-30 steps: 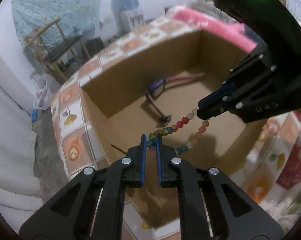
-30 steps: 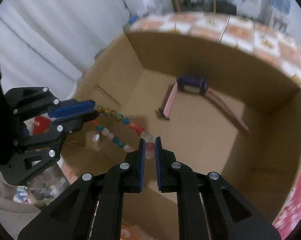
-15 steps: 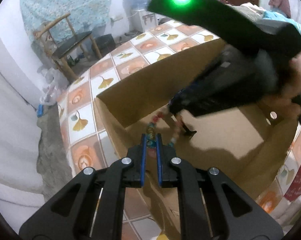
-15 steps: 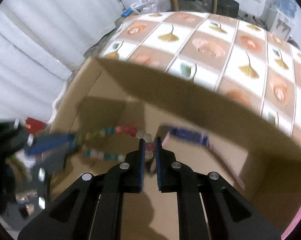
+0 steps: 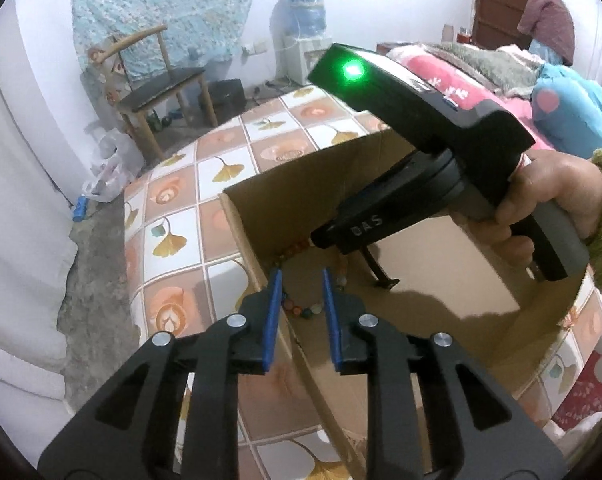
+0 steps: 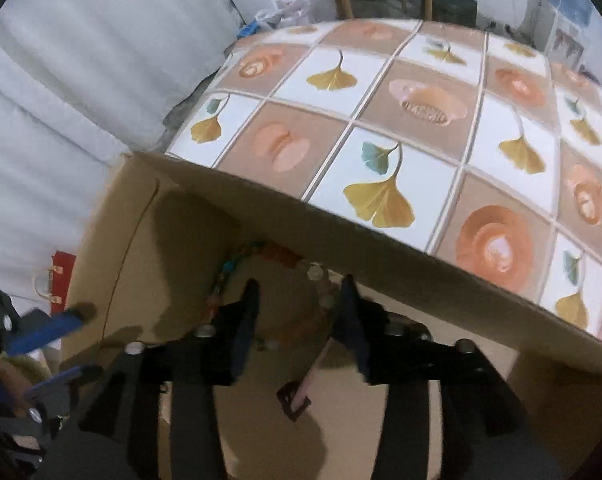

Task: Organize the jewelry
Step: 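Withdraw both open grippers from the box back over the table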

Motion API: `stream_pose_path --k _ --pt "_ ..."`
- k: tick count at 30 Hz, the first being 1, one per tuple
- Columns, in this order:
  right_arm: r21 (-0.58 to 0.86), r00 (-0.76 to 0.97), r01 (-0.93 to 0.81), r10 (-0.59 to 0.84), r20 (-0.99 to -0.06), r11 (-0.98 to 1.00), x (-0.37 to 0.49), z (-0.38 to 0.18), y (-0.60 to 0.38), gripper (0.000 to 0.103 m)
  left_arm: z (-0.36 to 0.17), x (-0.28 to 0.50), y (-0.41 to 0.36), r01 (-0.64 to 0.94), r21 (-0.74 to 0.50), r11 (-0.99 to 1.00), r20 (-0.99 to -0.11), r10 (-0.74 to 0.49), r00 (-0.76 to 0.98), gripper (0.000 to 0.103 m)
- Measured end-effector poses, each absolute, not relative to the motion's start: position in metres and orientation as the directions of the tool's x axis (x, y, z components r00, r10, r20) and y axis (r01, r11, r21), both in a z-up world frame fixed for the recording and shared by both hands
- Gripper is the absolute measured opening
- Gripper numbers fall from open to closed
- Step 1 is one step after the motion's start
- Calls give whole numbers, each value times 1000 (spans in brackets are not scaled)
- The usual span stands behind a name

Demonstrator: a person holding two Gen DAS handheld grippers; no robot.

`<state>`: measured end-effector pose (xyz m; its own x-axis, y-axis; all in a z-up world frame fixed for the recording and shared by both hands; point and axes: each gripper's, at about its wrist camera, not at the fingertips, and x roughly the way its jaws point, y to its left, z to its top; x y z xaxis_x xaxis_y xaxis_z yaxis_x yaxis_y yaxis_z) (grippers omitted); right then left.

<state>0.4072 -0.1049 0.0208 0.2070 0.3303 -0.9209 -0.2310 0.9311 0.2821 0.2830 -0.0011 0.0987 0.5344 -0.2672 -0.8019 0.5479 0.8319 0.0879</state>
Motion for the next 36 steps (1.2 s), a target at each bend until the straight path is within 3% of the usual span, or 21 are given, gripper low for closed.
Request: stream_pose_path --k 5,7,11,13,19,29,35,36 --pt "276 287 -240 340 -895 931 378 59 -122 47 110 268 10 522 94 848 -780 -262 568 22" --pt "266 300 -249 335 -893 931 362 72 -128 47 112 261 14 502 121 856 -774 -236 588 33" --pt "289 233 -234 342 -910 928 324 71 -139 47 97 256 16 469 171 866 -800 -156 580 36" --pt "309 179 -200 345 -921 930 306 61 -148 47 88 255 18 464 180 867 -808 -139 573 43" --pt "333 94 -112 343 -935 936 265 33 -167 47 76 241 14 474 223 852 -818 -101 566 42" --pt "413 122 -21 412 -903 911 231 26 -176 47 75 226 31 444 145 884 -825 -140 547 44" --pt "263 317 -66 270 -909 963 222 58 -179 47 85 207 39 427 143 893 -770 -170 614 43" --pt "252 381 -67 258 -888 965 215 72 -183 47 89 202 42 421 146 895 -753 -175 634 49"
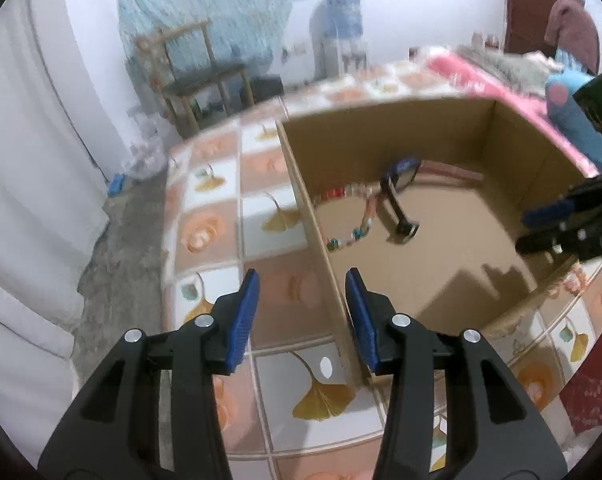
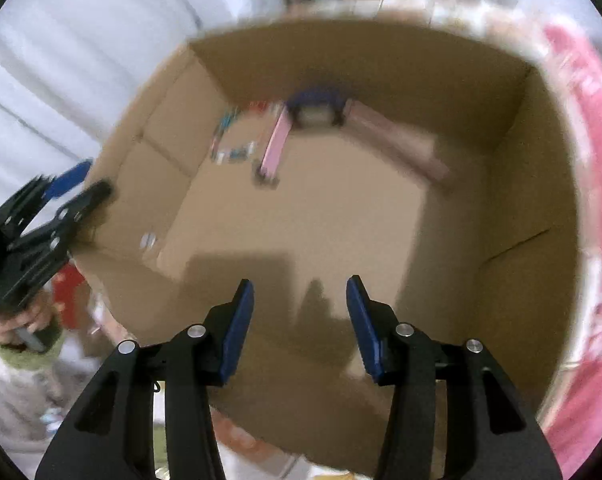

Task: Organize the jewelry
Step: 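Withdraw both open grippers from the box back over the table, then move the left gripper to the gold pendant chain and close on it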

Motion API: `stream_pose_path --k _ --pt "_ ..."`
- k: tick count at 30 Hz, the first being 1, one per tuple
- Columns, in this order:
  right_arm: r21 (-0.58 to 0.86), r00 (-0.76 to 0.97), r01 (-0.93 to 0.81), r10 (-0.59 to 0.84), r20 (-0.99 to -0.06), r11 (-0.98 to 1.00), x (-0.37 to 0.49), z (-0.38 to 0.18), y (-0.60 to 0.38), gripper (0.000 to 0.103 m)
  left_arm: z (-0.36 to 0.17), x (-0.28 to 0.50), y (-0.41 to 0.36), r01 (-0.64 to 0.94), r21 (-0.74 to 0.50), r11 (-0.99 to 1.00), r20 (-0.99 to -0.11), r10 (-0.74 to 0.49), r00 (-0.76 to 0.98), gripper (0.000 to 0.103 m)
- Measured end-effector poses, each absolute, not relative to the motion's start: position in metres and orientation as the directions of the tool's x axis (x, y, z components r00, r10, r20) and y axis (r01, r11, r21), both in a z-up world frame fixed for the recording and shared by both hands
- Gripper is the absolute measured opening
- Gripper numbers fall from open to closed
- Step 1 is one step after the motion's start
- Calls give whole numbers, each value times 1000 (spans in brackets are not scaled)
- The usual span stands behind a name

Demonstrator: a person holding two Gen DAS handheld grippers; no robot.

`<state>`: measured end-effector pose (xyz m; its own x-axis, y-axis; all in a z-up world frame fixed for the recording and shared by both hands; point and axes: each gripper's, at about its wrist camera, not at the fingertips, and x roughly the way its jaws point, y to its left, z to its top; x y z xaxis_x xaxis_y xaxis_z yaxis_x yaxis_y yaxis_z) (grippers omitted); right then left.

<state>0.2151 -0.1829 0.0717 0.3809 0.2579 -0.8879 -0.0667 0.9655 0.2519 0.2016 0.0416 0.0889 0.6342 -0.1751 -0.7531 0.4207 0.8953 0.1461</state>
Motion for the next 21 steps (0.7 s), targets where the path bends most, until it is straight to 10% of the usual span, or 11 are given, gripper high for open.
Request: stream_pose_path --k 7,15,21 --pt "297 668 -84 275 -692 951 126 128 -196 79 104 124 78 379 33 925 -643 -271 716 84" --pt "316 594 6 251 -765 949 87 53 -175 81 31 93 76 345 -136 929 -725 -330 605 84" --pt "341 609 12 264 -748 940 125 50 -186 65 31 117 66 369 -86 925 -692 -322 646 62"
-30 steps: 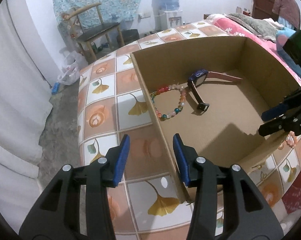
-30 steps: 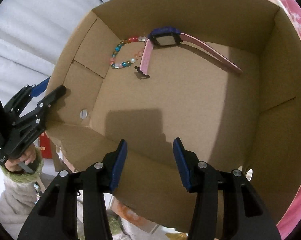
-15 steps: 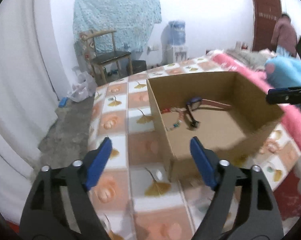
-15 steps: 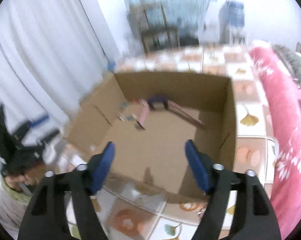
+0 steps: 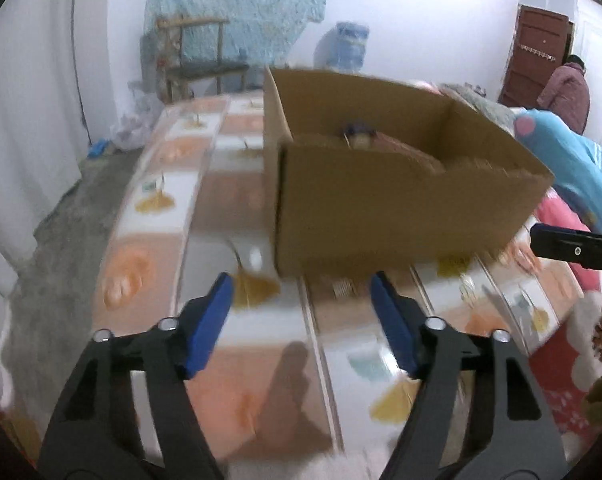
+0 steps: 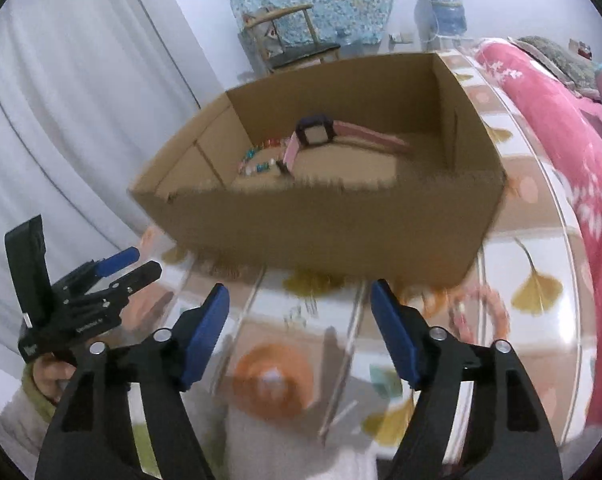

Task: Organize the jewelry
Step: 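Move the left gripper to the gold pendant chain and close on it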

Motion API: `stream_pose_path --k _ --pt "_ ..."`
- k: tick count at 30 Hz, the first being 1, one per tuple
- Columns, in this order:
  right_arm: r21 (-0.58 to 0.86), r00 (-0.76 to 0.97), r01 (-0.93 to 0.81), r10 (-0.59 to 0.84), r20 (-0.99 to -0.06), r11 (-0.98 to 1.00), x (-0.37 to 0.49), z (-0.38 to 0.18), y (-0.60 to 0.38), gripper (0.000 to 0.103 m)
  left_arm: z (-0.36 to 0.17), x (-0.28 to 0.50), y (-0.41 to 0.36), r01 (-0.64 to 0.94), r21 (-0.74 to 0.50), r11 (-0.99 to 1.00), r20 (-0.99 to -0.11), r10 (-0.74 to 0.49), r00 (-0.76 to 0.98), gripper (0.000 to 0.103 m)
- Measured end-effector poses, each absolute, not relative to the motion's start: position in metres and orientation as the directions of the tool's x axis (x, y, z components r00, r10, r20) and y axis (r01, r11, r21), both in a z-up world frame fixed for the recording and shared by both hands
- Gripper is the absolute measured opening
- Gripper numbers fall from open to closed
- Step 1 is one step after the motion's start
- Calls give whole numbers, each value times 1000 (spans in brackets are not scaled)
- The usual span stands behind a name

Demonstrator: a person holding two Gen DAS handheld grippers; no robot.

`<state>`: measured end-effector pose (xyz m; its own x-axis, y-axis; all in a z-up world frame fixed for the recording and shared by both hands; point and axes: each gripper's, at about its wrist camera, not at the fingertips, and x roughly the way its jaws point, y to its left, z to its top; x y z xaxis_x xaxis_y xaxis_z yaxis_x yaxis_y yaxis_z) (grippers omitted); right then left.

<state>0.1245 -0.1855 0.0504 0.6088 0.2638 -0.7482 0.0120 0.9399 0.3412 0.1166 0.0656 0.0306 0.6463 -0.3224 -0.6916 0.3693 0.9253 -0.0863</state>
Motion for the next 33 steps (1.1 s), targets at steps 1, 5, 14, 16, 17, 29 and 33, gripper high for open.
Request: stream_pose_path --k 1,5,14,16,17,29,33 --pt "344 606 22 261 -751 939 131 47 -188 63 31 127 66 352 -84 932 -686 -310 658 61" --pt "386 606 50 279 -745 921 139 39 -200 59 29 149 68 333 -119 935 -673 -322 666 57" --pt "404 624 20 304 -720 915 133 35 -203 59 26 157 71 375 -148 915 -663 -373 649 51" --pt "405 625 -17 326 -710 914 123 38 -197 59 26 146 69 430 -159 889 -663 -419 620 51" --pt "403 621 -41 339 -707 914 116 37 -193 59 24 140 64 466 -151 872 -673 -436 597 51" --pt "404 536 -139 411 -737 904 91 18 -166 58 -7 152 31 633 -68 771 -804 -418 423 28" --pt "422 537 -111 411 -736 900 91 15 -174 58 -7 154 26 671 -42 741 -824 -405 396 27"
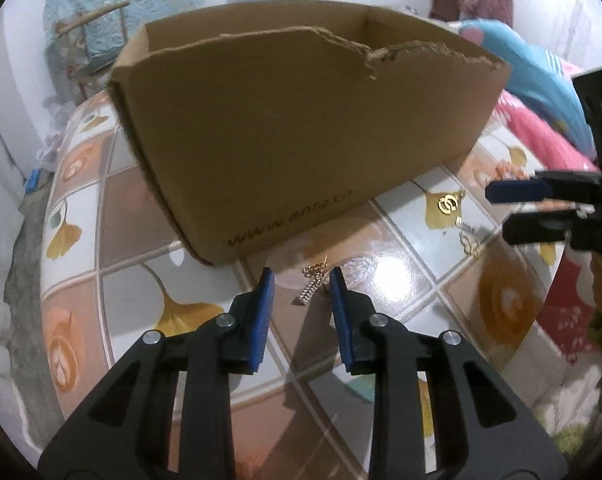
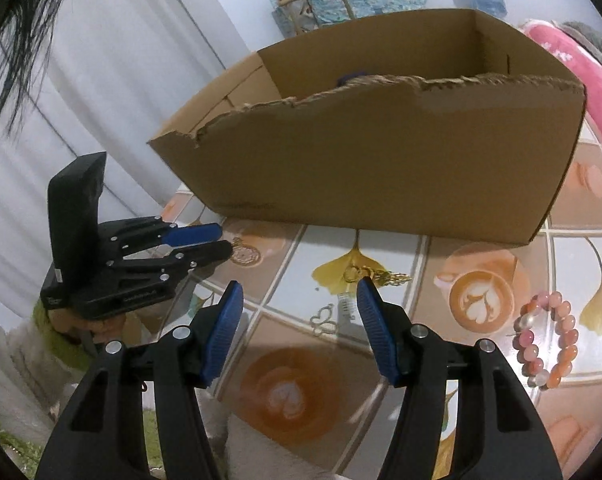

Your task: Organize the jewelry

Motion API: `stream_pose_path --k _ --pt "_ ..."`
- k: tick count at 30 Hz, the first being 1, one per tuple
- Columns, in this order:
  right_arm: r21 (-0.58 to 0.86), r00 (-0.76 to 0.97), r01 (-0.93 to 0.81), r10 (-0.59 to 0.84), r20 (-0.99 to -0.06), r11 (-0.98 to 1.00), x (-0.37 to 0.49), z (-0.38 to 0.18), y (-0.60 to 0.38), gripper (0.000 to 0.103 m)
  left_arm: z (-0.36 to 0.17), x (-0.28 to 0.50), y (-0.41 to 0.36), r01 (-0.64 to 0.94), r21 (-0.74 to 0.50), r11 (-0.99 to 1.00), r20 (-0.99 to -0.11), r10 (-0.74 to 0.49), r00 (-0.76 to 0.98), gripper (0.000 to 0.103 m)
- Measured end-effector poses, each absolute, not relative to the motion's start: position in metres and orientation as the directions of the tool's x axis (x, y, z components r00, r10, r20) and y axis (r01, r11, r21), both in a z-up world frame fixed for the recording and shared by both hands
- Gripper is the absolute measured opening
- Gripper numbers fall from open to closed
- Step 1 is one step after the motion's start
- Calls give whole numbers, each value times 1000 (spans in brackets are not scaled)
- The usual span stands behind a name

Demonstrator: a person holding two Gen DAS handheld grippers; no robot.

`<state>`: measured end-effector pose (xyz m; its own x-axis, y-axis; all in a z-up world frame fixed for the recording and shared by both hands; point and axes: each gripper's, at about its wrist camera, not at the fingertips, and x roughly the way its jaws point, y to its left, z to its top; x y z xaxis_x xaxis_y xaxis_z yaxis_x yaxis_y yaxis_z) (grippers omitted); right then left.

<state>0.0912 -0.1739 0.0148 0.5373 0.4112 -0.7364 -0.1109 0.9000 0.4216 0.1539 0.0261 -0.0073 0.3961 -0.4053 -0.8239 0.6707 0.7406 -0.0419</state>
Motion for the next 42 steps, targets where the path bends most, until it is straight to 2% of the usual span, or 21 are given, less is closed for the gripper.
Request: stream_pose_path --k 3,8,13,20,26,35,39,42 --pt "433 536 -95 413 -736 896 89 12 -181 58 -7 150 20 699 -17 715 -836 -394 382 27" --pt "433 539 -80 404 -739 898 86 14 -188 57 -6 139 16 719 12 695 -841 -382 384 1" --pt "403 539 -76 378 -753 912 78 18 -189 54 -7 130 13 717 49 696 -839 -361 408 1" --pt "359 531 -72 341 -776 930 72 19 -185 43 -5 116 14 694 54 718 -839 -344 422 0" --pt "244 506 -62 241 -828 968 86 12 -172 24 -6 109 17 667 79 741 -838 -314 447 0" --pt "128 481 -98 160 -862 987 97 9 -156 23 -6 110 20 665 60 745 -837 -325 440 1" --pt "102 470 -93 133 -873 990 97 8 -157 16 -6 111 24 666 48 744 -835 -336 435 1" --pt "101 470 -81 127 -873 992 99 10 -161 16 -6 113 26 667 34 744 -835 -346 429 0"
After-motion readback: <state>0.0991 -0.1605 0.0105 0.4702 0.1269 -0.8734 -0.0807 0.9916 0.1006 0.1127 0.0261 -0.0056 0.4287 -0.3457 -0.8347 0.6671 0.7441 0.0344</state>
